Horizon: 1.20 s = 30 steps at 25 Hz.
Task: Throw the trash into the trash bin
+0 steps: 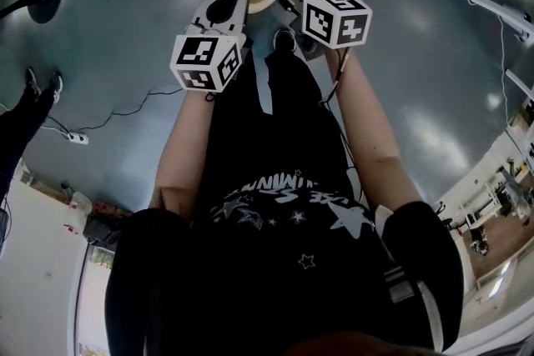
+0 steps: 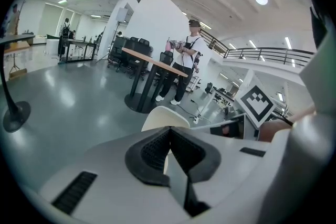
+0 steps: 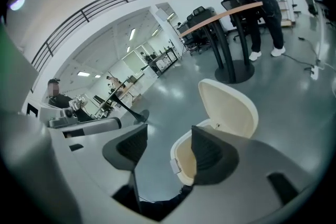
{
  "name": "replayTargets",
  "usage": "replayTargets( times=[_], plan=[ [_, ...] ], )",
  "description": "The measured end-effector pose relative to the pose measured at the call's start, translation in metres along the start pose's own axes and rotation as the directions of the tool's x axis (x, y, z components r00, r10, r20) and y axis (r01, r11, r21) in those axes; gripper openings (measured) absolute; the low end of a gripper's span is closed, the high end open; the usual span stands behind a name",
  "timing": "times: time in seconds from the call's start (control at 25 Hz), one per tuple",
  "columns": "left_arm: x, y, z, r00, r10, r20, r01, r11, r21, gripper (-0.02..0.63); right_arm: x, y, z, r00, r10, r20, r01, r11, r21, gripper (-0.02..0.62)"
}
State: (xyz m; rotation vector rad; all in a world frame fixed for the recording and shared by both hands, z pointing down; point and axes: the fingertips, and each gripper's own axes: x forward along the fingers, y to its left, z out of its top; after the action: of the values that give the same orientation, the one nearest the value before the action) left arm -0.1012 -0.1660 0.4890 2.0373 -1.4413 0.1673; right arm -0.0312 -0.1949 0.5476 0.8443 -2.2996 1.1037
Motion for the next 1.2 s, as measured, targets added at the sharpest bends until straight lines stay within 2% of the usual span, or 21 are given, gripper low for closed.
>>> replayTargets(
  times=[0.12, 0.28, 0.44, 0.68, 1.2],
  plan=[
    [-0.005, -0.012, 0.013, 1.0, -0.004, 0.017, 0.004, 1.0, 0.01, 0.011, -0.013, 0.004, 0.002, 0.999, 0.036, 0.012, -0.037, 0.998, 0.043, 0.268],
    [-0.012, -0.027, 0.026, 0.999, -0.014, 0.038, 0.013, 1.0, 0.023, 0.011, -0.034, 0.006, 0.009, 0.999, 0.028, 0.034, -0.03, 0.998, 0.056, 0.206],
    [-0.019, -0.038, 0.035, 0.999, -0.022, 0.05, 0.02, 0.999, 0.029, 0.011, -0.052, 0.015, 0.013, 0.995, 0.07, 0.067, -0.077, 0.991, 0.113, 0.157],
    [-0.027, -0.055, 0.051, 0.997, -0.021, 0.077, 0.017, 0.998, 0.054, 0.011, -0.074, 0.022, 0.025, 0.995, 0.045, 0.093, -0.05, 0.997, 0.054, 0.071],
    [-0.07, -0.1, 0.068, 0.991, 0.004, 0.135, -0.019, 0.994, 0.108, 0.011, -0.137, 0.055, 0.031, 0.991, 0.075, 0.111, -0.069, 0.996, -0.052, 0.008]
  ],
)
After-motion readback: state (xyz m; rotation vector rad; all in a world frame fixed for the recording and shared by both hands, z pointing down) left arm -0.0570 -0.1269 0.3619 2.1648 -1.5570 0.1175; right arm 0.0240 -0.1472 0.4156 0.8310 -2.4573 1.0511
